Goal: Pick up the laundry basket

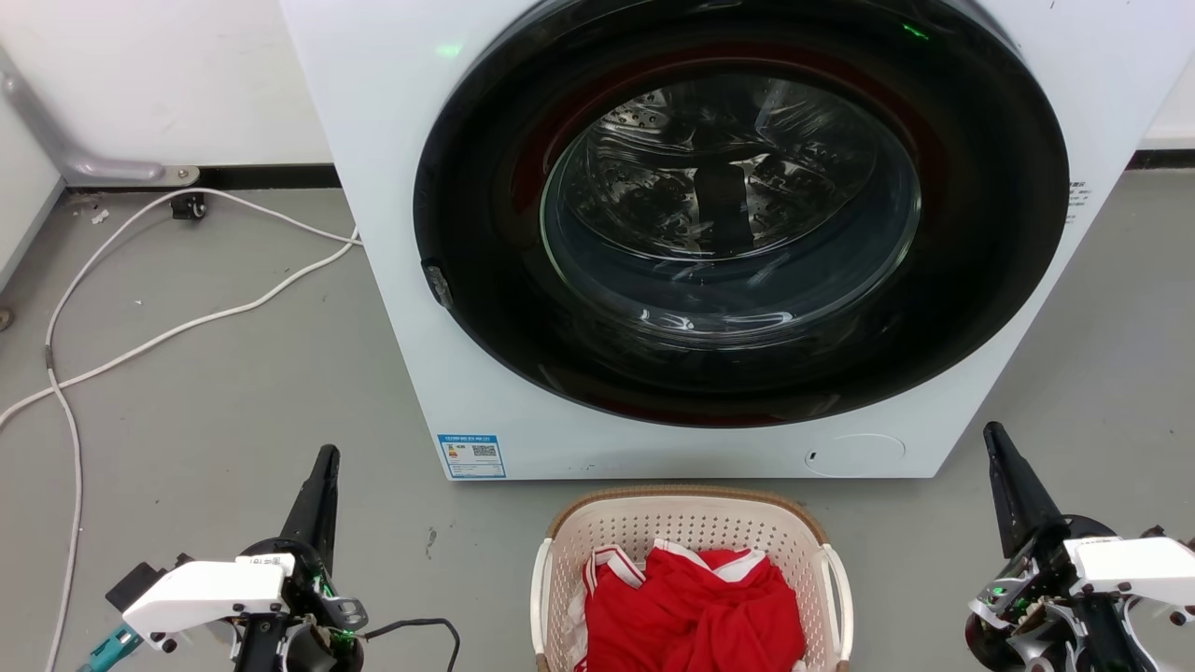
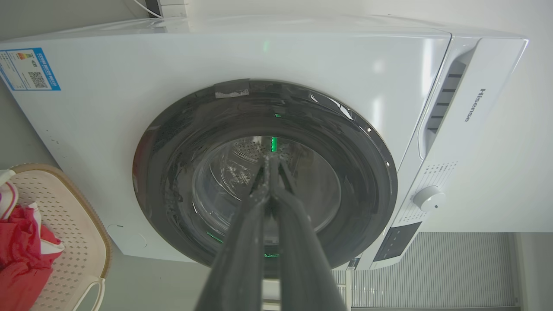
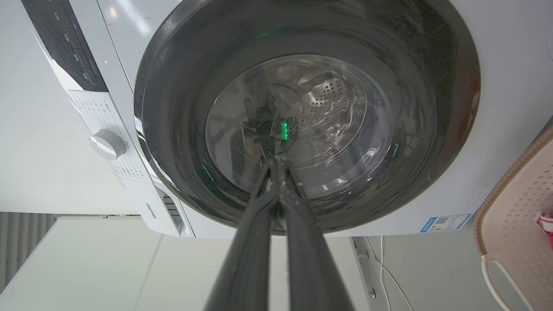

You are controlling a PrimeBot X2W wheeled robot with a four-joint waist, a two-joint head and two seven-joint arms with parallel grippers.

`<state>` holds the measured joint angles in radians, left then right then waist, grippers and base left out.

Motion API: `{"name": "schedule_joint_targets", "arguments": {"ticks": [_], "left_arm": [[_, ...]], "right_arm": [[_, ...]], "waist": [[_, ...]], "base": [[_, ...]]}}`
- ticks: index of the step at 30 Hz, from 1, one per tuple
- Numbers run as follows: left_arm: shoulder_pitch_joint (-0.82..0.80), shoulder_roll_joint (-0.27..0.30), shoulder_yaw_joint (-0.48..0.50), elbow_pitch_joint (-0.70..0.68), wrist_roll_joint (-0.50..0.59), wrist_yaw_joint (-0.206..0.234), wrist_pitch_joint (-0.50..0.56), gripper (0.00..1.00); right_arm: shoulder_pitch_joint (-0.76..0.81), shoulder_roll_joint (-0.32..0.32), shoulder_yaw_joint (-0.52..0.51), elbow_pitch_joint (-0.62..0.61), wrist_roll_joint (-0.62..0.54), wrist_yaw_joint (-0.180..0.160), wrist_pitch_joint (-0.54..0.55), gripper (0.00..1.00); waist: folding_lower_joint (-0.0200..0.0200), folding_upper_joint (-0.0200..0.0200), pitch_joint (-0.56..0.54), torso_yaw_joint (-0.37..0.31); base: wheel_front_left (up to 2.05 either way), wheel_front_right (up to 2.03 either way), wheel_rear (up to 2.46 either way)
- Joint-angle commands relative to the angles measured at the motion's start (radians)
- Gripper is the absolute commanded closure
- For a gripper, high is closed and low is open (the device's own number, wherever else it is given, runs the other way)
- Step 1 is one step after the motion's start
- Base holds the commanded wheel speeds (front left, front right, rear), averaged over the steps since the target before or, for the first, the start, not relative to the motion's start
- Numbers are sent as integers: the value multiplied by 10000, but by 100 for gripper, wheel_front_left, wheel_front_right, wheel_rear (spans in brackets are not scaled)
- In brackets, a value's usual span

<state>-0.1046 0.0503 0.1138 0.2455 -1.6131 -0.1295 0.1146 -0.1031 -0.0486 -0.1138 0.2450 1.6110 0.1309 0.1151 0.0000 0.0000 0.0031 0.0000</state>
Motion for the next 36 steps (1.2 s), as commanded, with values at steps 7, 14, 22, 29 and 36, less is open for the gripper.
{"name": "schedule_joint_targets", "arguments": {"ticks": [7,14,22,29,36], "left_arm": [[158,-23,-48,95,53,14,-153,0],[170,-20,23,-86,932,11,-507,0],[204,-16,-9,-441,2527,152,-877,0],[284,-13,-214,-775,3756,396,-1133,0],[351,-9,-392,-1090,5063,662,-1413,0]], "right_arm": [[156,16,62,154,-98,-2,-149,0],[196,12,49,72,-993,-2,-504,0],[278,7,34,-275,-2455,-2,-874,0],[352,4,61,-569,-3659,-2,-1131,0],[424,0,168,-907,-5163,-1,-1412,0]], "waist": [[0,0,5,0],[0,0,15,2],[0,0,25,-3],[0,0,33,4],[0,0,51,13]], "base": [[0,0,0],[0,0,0],[0,0,0],[0,0,0],[0,0,0]]}}
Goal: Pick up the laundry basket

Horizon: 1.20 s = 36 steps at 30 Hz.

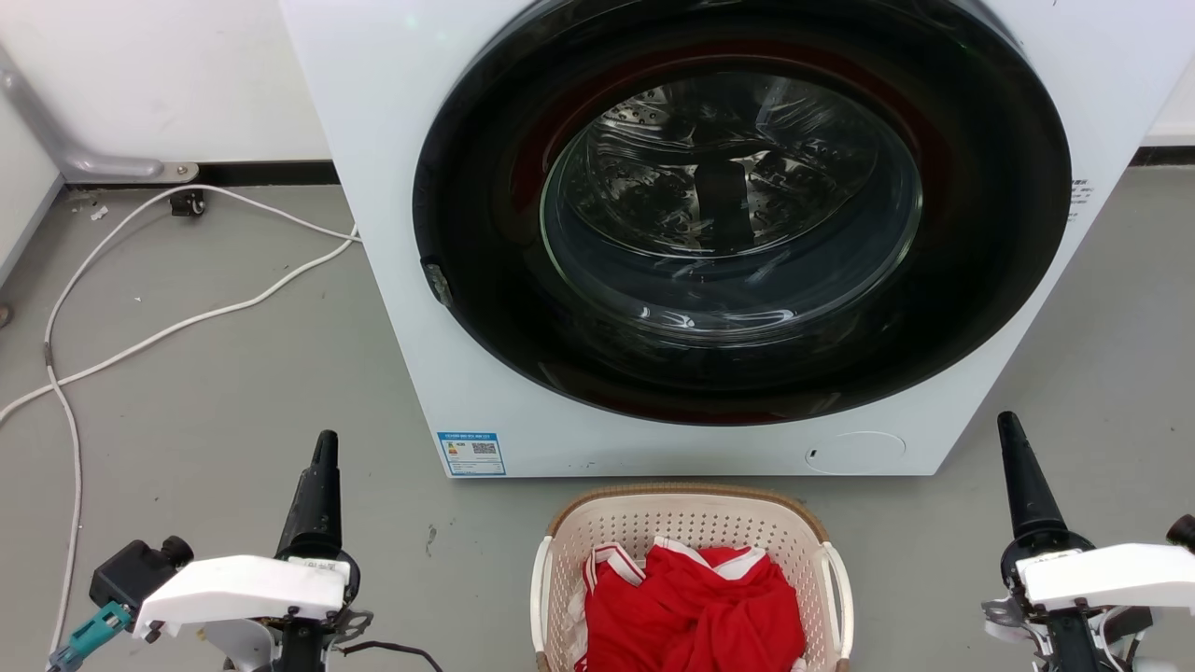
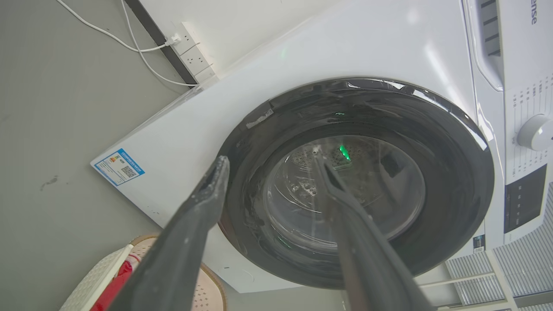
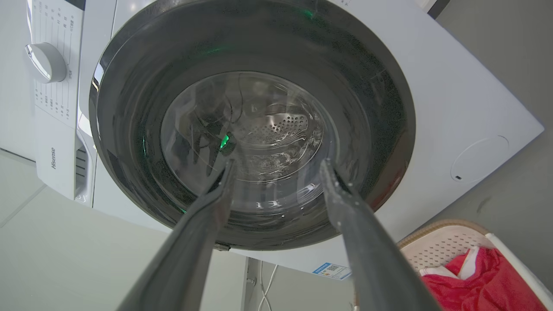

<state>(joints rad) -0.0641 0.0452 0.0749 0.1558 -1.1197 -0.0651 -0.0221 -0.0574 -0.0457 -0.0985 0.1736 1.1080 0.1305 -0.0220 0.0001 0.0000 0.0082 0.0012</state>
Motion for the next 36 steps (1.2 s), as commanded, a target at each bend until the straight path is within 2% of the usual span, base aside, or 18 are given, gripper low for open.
{"name": "schedule_joint_targets", "arguments": {"ticks": [1,13,36], "left_arm": [[-47,43,-20,-230,312,54,-83,0],[54,48,-289,-561,2490,336,-511,0],[240,54,-653,-708,5700,293,-1202,0]], "right_arm": [[-22,-29,37,-247,-361,2,-79,0],[163,-36,118,-620,-2780,3,-513,0],[438,-48,118,-895,-5868,2,-1206,0]], "waist": [[-1,0,2,1],[-1,0,30,4],[-1,0,99,34]], "base": [[0,0,0],[0,0,0],[0,0,0]]}}
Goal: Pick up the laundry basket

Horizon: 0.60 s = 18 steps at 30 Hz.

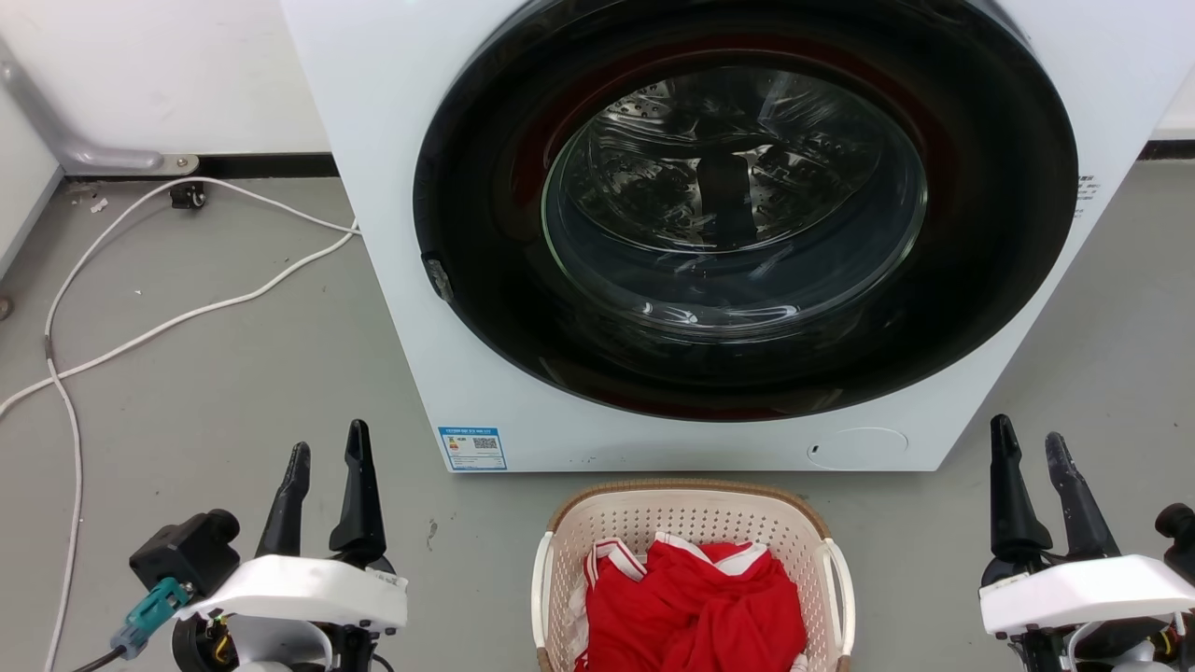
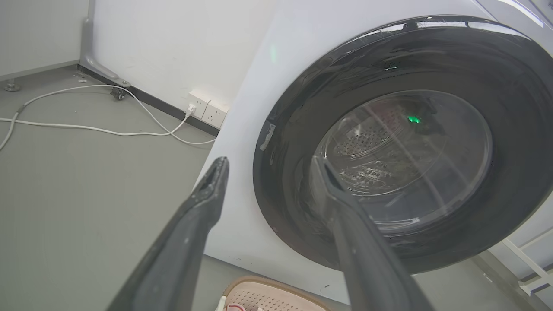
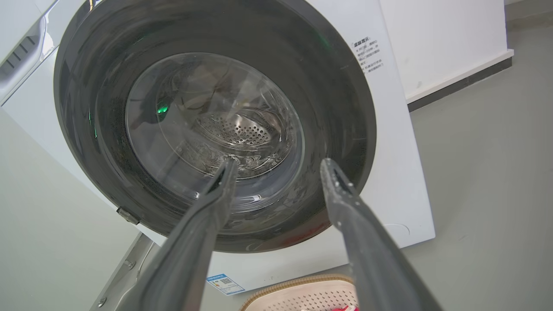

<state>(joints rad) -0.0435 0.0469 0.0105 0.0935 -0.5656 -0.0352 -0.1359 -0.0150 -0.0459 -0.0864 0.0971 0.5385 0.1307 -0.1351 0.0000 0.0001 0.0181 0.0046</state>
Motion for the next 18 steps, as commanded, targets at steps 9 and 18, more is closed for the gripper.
{"name": "schedule_joint_targets", "arguments": {"ticks": [9,18], "left_arm": [[122,39,-122,-29,1151,49,-302,0],[187,41,-232,4,2068,72,-516,0]], "right_arm": [[145,-50,38,-75,-1108,0,-305,0],[251,-54,69,-66,-1954,0,-525,0]], "waist": [[0,-1,-10,13],[0,-1,-23,16]], "base": [[0,0,0],[0,0,0]]}}
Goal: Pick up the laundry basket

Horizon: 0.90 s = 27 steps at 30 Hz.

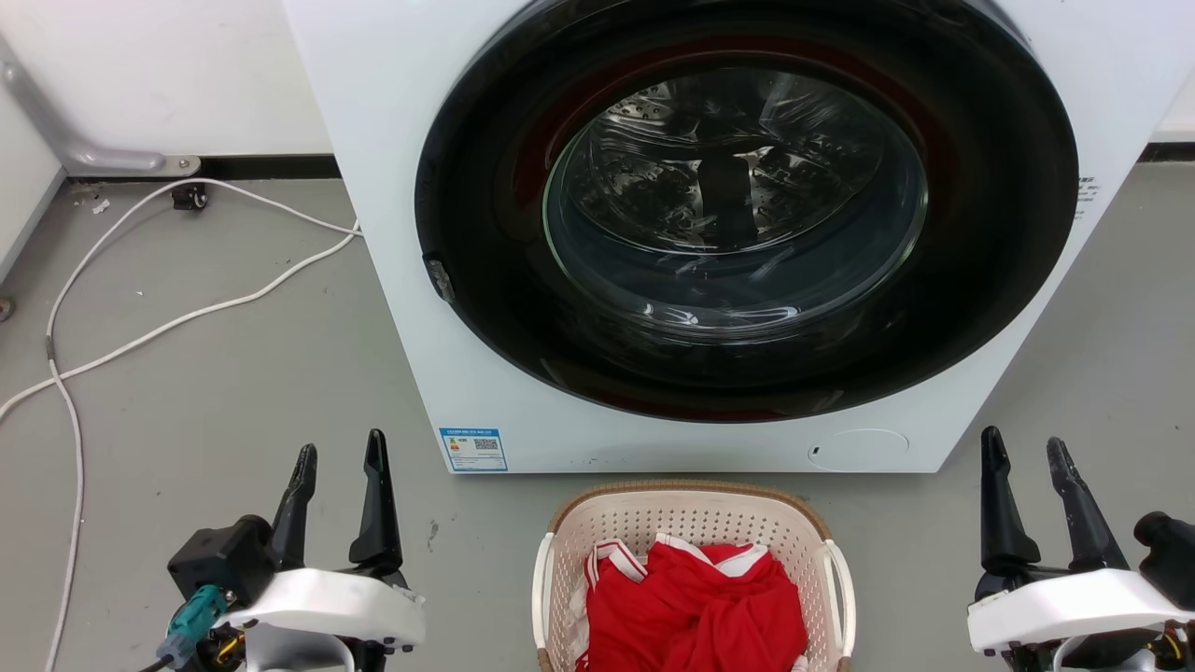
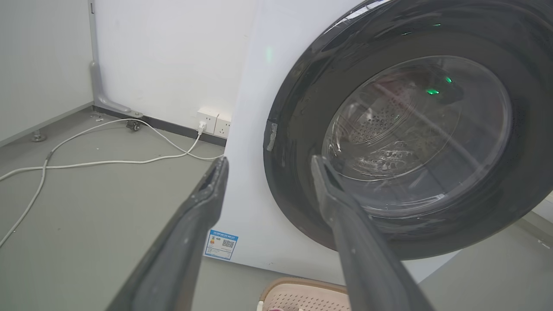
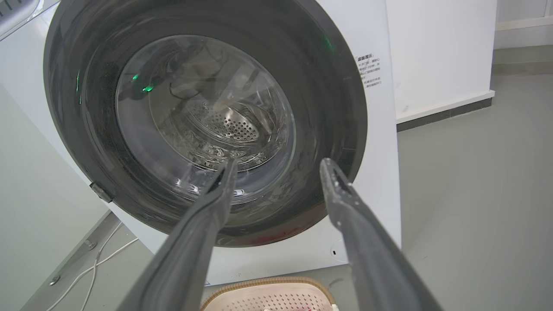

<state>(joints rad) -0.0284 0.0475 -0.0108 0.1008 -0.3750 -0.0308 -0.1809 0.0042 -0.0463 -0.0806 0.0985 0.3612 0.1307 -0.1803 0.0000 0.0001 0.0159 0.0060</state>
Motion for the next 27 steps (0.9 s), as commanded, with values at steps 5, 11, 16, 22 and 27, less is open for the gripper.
{"name": "schedule_joint_targets", "arguments": {"ticks": [5,11,16,22,27], "left_arm": [[65,36,-65,-55,642,51,-188,0],[104,37,-94,-37,1098,102,-286,0],[146,39,-122,-49,1510,111,-383,0],[167,39,-176,-46,1971,131,-516,0],[203,40,-204,-43,2318,174,-618,0]], "right_arm": [[116,-52,44,-60,-595,0,-190,0],[168,-53,68,-38,-945,0,-296,0],[201,-56,80,-78,-1310,0,-403,0],[229,-57,92,-115,-1739,0,-518,0],[270,-58,94,-138,-2110,-1,-617,0]], "waist": [[0,-1,0,9],[0,-1,-11,7],[0,-1,-15,5],[0,-1,0,7],[0,-1,2,22]], "base": [[0,0,0],[0,0,0],[0,0,0],[0,0,0],[0,0,0]]}}
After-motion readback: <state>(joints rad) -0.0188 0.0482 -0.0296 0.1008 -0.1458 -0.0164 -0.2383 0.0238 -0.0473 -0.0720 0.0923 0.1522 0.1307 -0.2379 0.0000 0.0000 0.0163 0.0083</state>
